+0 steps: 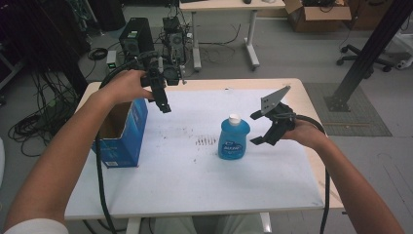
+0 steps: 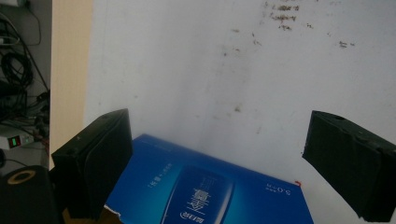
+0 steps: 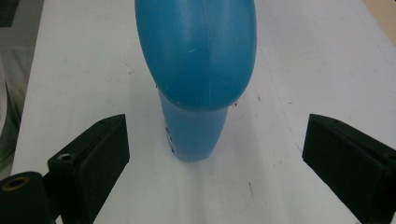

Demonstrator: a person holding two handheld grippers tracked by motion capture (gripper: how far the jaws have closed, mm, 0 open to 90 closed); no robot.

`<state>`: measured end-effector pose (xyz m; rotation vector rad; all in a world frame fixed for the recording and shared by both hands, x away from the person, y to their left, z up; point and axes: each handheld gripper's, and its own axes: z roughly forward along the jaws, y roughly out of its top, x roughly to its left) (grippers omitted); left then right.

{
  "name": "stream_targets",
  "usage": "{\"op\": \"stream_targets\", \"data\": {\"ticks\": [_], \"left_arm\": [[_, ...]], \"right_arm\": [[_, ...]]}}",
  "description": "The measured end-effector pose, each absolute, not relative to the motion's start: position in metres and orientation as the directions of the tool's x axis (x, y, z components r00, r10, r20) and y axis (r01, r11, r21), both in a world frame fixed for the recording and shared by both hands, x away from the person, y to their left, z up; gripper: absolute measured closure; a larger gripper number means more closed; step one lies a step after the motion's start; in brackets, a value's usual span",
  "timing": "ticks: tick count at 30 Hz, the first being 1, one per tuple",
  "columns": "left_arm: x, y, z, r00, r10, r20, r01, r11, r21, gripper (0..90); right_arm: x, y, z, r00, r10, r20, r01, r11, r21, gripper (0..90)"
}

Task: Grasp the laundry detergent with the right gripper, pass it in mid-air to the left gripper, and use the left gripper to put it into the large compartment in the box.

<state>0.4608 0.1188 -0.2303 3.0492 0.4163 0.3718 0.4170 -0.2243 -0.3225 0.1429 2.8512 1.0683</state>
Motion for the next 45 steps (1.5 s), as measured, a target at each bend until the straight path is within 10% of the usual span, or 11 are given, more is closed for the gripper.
{"op": "stream_targets", "data": {"ticks": [45], "left_arm": [[0.463,0.117,-0.234,0.932,0.275,0.236,0.267,-0.961,0.069,8.4]], "right_arm": [[0.416,-0.237,-0.366,-0.984,0.179,0.010,0.120,0.616,0.779,7.1]]}}
